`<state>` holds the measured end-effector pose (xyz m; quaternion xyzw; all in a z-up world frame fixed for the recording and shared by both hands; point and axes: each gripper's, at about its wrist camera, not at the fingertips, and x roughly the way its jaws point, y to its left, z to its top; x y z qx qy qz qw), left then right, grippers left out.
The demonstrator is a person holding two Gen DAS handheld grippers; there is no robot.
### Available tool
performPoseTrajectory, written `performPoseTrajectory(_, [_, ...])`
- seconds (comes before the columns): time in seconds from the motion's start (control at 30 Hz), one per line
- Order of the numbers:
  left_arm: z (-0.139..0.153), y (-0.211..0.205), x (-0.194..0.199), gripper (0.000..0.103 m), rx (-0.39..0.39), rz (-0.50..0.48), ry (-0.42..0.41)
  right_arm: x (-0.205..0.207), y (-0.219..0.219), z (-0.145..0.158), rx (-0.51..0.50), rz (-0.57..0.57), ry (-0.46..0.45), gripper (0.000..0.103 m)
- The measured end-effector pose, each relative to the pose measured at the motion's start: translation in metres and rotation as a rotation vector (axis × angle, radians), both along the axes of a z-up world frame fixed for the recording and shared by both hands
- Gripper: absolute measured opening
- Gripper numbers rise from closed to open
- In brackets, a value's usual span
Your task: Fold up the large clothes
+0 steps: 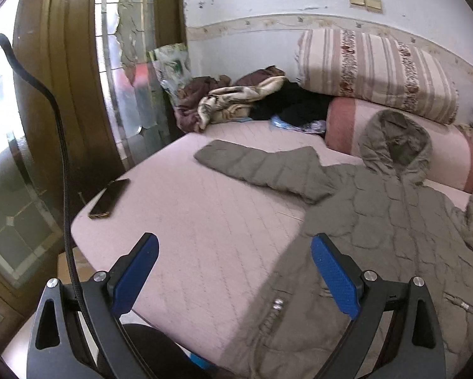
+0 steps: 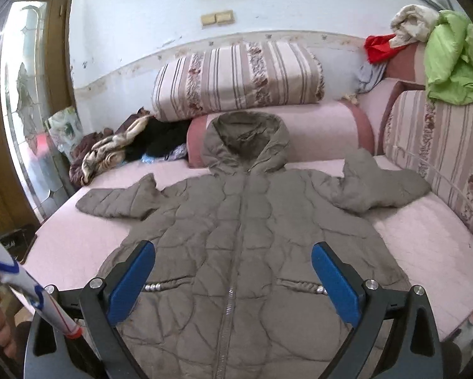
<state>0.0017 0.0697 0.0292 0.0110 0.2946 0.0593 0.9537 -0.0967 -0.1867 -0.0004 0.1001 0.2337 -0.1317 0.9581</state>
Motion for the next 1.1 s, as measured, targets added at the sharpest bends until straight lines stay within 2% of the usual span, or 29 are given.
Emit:
performPoseTrajectory(0.1, [-0.001, 0.005, 0.007, 0.097, -0.004, 0.022, 0.026, 0.017, 0.004, -0.007, -0.012, 0.029, 0.116, 0.101])
performPoseTrajectory(0.3, [-0.017, 0.006, 0.036, 0.097, 0.05, 0.052, 0.082, 0.033, 0.001, -0.024, -0.053, 0.014, 0.22, 0.101])
performPoseTrajectory(0.47, [-0.033, 0.008, 0.056, 0.097, 0.035, 0.021, 0.138, 0.052, -0.011, -0.036, -0.043, -0.012, 0.294, 0.1])
performPoseTrajectory(0.8, [-0.054, 0.01, 0.077, 0.097, 0.021, -0.003, 0.188, 0.078, -0.017, -0.04, -0.031, -0.028, 0.327, 0.1])
performPoseTrajectory(1.03, [-0.061, 0.012, 0.097, 0.097, 0.045, -0.001, 0.207, 0.094, -0.017, -0.04, -0.045, -0.027, 0.346, 0.1])
performPoseTrajectory(1.1, [-0.062, 0.014, 0.104, 0.097, 0.058, 0.002, 0.204, 0.099, -0.018, -0.04, -0.051, -0.028, 0.351, 0.097])
